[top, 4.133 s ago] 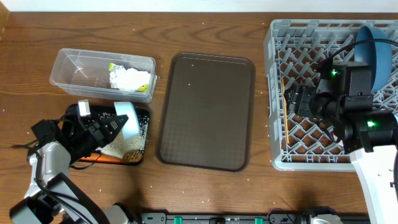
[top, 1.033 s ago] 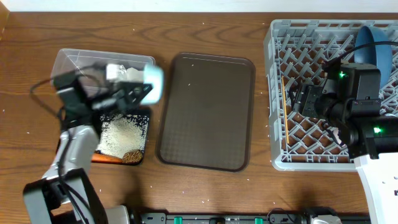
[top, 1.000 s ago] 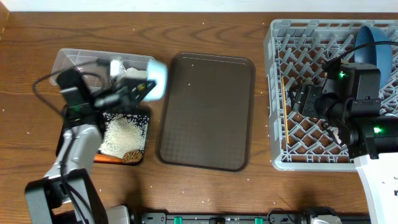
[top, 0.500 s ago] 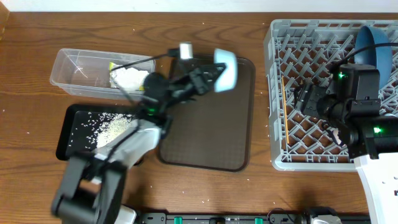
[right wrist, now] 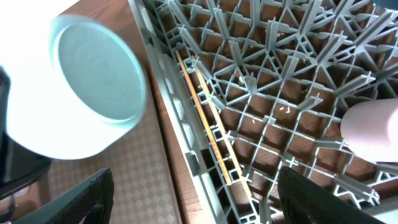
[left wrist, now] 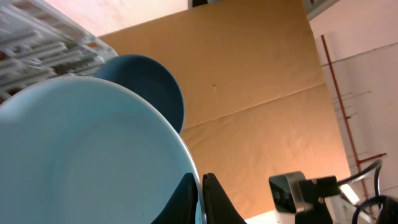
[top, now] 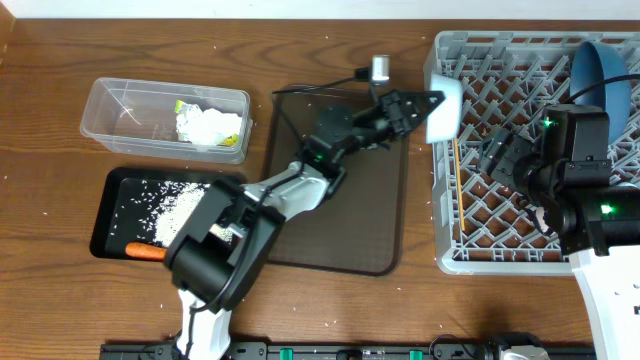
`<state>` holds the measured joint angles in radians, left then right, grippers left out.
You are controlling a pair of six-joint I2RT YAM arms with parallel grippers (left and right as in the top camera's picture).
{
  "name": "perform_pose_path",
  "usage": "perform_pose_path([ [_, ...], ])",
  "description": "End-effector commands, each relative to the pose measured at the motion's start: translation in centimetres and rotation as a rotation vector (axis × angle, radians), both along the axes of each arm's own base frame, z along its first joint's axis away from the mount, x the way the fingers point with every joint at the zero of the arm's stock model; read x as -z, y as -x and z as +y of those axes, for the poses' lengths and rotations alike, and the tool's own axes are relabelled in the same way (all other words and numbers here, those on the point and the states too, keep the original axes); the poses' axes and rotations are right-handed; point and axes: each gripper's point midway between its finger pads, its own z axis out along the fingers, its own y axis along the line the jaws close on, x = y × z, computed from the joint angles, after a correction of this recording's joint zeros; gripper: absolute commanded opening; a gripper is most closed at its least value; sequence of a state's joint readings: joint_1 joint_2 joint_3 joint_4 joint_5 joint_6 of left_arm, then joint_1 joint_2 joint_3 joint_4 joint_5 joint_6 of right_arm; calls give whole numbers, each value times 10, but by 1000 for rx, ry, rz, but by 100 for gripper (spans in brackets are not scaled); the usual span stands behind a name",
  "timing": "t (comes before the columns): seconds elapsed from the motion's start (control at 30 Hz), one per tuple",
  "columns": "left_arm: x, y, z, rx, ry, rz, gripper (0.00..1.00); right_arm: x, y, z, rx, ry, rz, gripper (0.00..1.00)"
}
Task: Sort waste into correct bins and load items into the dishwasher rack
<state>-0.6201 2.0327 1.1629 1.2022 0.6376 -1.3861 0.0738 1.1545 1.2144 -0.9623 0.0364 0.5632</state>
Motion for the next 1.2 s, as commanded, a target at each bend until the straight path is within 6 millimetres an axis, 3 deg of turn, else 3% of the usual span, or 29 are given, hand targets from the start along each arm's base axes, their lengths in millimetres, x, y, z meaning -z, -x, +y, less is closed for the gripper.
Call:
perform_pose_path([
  [0.0, -9, -5, -15, -1, 45, 17, 6, -6, 1, -3, 25, -23, -15, 78],
  [0.3, 53, -2, -42, 41, 17, 178, 6, -3, 5, -3, 22, -23, 6, 78],
  [0.43, 66, 0, -45, 62, 19, 180, 8, -2, 5, -3, 22, -24, 7, 78],
  [0.63, 68, -3, -38, 70, -14, 120, 42, -4, 5, 2, -31, -16, 3, 75],
  [0.7, 68, -5, -31, 86, -37, 66, 80, -8, 6, 4, -77, 5, -17, 74],
  [0.73, 68, -7, -24, 105, -62, 31, 91, -15, 7, 5, -103, 24, -47, 75],
  [0.77, 69, -8, -21, 111, -75, 28, 95, -20, 8, 5, -118, 32, -66, 76],
  [0.93, 68, -26, 13, 100, -211, 18, 98, -62, 16, 16, -213, 35, -232, 80],
  [1.07, 44, -36, 51, 41, -332, -27, 98, -90, 29, 27, -286, 21, -350, 81],
  [1.17, 25, -33, 93, -35, -488, -67, 98, -103, 41, 36, -335, -1, -400, 81],
])
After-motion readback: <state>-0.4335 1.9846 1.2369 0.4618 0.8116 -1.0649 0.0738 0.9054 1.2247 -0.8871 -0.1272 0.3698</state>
